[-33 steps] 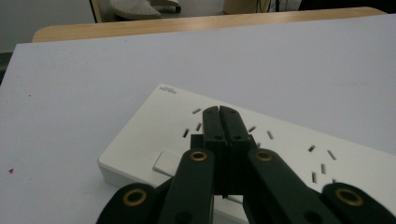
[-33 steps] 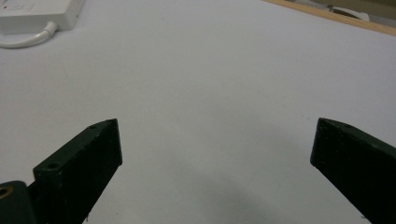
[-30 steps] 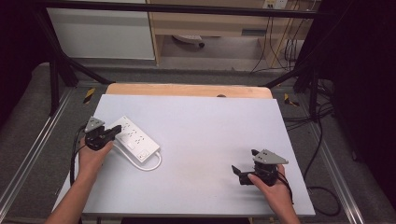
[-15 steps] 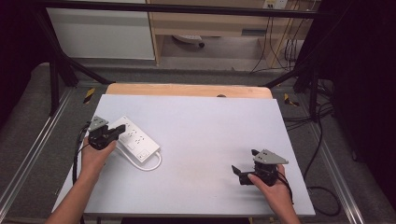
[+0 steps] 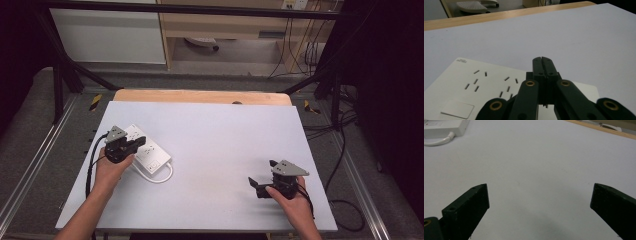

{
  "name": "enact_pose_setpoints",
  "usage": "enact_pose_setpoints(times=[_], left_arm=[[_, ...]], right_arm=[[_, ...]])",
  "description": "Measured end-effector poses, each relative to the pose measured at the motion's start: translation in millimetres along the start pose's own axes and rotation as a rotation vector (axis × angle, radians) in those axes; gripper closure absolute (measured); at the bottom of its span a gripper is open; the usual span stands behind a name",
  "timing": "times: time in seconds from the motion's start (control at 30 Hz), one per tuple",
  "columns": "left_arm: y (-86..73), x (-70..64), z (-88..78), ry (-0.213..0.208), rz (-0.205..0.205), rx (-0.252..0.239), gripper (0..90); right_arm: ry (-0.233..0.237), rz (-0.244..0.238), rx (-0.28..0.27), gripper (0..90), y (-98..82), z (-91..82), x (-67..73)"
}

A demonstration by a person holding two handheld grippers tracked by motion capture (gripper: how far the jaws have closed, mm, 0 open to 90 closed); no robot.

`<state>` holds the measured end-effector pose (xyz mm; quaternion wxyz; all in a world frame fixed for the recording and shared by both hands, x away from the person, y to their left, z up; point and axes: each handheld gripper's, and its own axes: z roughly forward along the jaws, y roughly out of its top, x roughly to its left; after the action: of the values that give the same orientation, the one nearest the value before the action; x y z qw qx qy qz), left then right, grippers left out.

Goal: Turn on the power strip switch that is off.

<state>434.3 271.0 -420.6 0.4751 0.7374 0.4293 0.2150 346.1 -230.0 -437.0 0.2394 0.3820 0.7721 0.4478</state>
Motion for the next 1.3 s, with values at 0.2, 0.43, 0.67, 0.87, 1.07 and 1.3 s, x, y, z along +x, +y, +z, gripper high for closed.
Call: enact_pose_setpoints(times=[0.2,0.43,0.67,0.87,1.07,1.3], left_arm=[[0.5,-12.7,0.5,-0.030,0.016,0.008,90.0],[-0.7,-26.5,2.8,-0.068,0.025,0.021,87.9],[0.6,-37.3,3.8,-0.096,0.027,0.016,83.6],[2.5,-43.2,2.0,-0.112,0.016,0.010,75.8],[4.9,-47.7,-1.3,-0.115,0.017,0.001,67.9],[6.4,-51.9,-6.7,-0.132,0.013,-0.005,60.0]], right_arm=[[0.000,-0.001,0.000,2.5,0.1,0.2,0.1],[0.000,-0.001,0.001,2.5,-0.1,-0.3,-0.2],[-0.001,-0.003,-0.001,2.6,-0.1,-0.3,-0.4],[-0.001,-0.004,-0.001,2.6,-0.2,-0.4,-0.6],[-0.002,-0.002,0.000,2.5,-0.1,-0.3,-0.6],[-0.002,-0.002,0.000,2.6,-0.2,-0.5,-0.9]])
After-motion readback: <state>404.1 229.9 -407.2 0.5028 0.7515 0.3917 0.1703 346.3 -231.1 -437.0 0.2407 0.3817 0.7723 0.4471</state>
